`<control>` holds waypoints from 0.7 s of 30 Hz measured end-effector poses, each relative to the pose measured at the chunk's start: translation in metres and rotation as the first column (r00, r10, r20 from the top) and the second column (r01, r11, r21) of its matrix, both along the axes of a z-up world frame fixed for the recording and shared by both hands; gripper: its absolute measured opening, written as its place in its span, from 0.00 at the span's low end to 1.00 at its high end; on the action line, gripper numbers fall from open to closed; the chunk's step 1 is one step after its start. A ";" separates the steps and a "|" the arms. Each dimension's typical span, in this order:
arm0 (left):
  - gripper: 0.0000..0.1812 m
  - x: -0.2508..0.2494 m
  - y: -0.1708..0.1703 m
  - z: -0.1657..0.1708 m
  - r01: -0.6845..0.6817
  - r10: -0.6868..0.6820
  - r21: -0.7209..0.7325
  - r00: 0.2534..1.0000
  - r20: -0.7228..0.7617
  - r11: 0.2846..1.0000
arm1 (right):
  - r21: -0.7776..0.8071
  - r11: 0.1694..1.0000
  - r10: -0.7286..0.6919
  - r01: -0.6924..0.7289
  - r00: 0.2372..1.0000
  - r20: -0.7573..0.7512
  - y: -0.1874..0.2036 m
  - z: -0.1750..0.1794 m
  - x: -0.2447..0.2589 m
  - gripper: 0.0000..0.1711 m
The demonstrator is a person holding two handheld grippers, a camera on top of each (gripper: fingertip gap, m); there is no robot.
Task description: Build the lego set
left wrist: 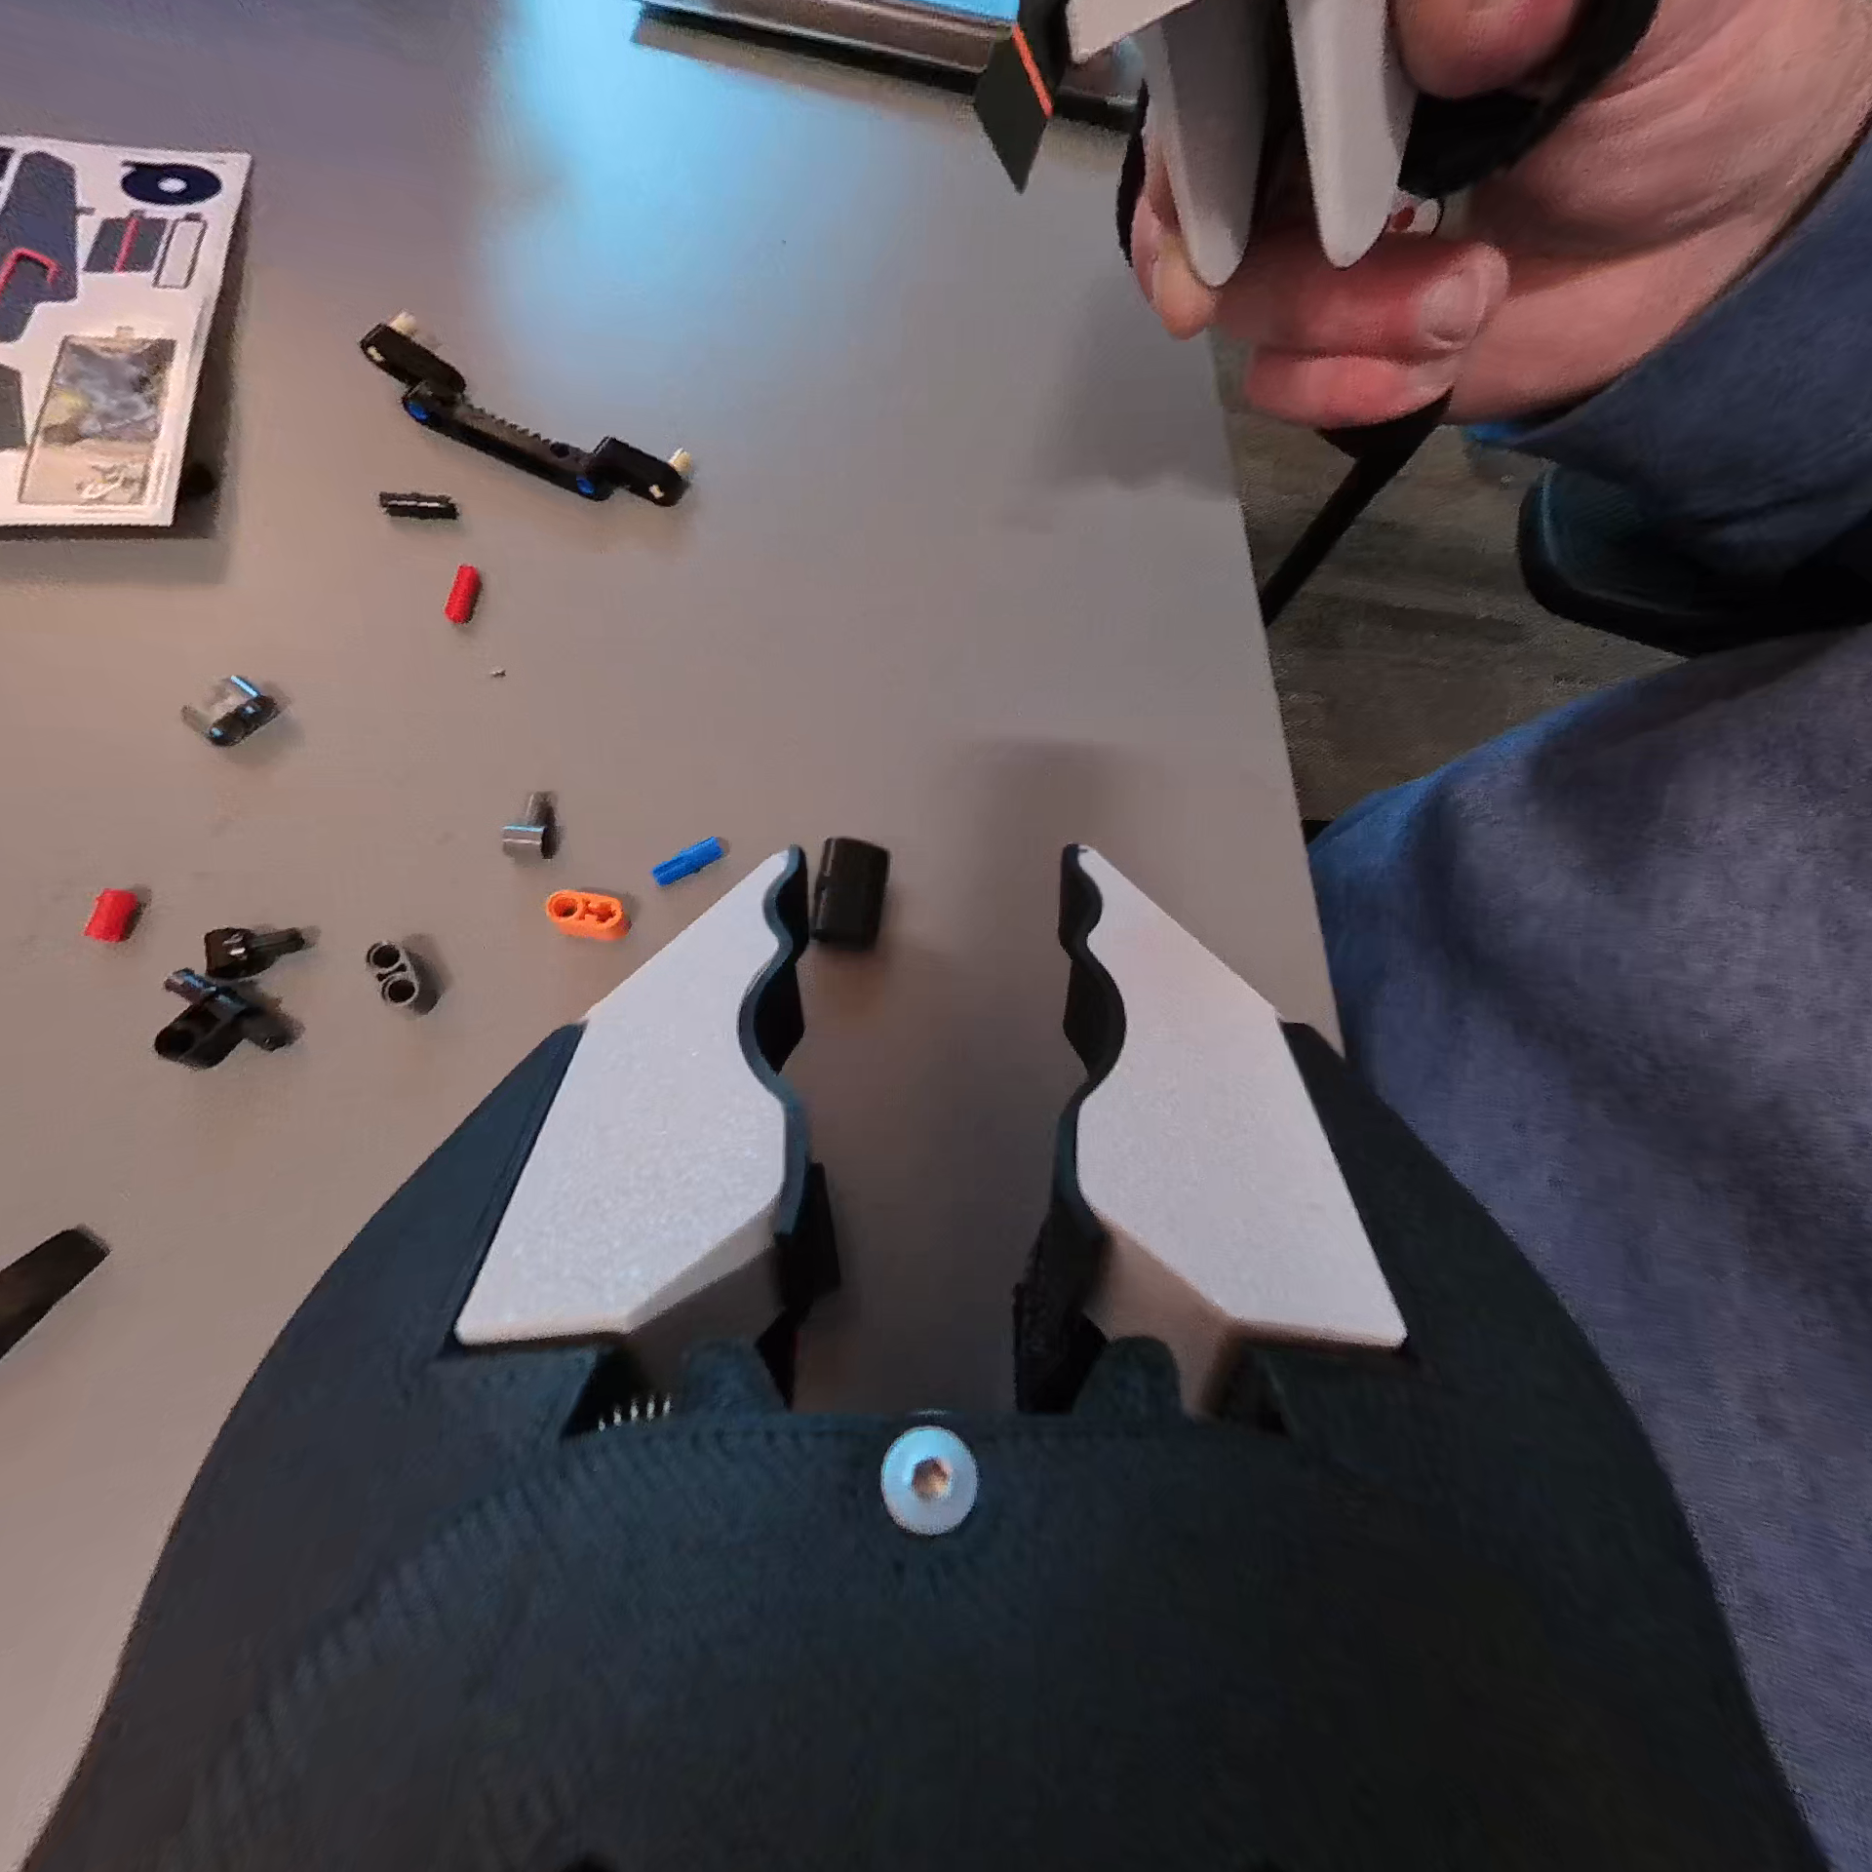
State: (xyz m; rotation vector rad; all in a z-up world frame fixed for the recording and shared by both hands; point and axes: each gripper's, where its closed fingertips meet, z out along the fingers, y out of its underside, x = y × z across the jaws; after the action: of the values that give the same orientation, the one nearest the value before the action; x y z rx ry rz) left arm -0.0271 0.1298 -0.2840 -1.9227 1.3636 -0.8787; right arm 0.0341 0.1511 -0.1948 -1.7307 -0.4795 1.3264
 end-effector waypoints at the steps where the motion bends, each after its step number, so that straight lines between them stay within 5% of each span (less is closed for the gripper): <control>1: 0.27 -0.001 0.001 -0.002 -0.002 0.002 0.004 1.000 -0.006 1.000 | -0.013 1.000 -0.001 0.001 1.000 -0.010 0.001 -0.001 0.000 0.00; 21: 0.27 -0.002 -0.002 -0.023 0.011 -0.009 0.026 0.995 -0.103 1.000 | -0.142 0.990 0.009 -0.016 0.998 -0.055 0.010 -0.030 0.000 0.00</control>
State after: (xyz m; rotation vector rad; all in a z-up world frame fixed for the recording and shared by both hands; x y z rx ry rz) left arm -0.0294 0.1278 -0.3068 -1.9665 1.4387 -0.7717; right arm 0.0336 0.1609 -0.2247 -1.8048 -0.3730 1.4428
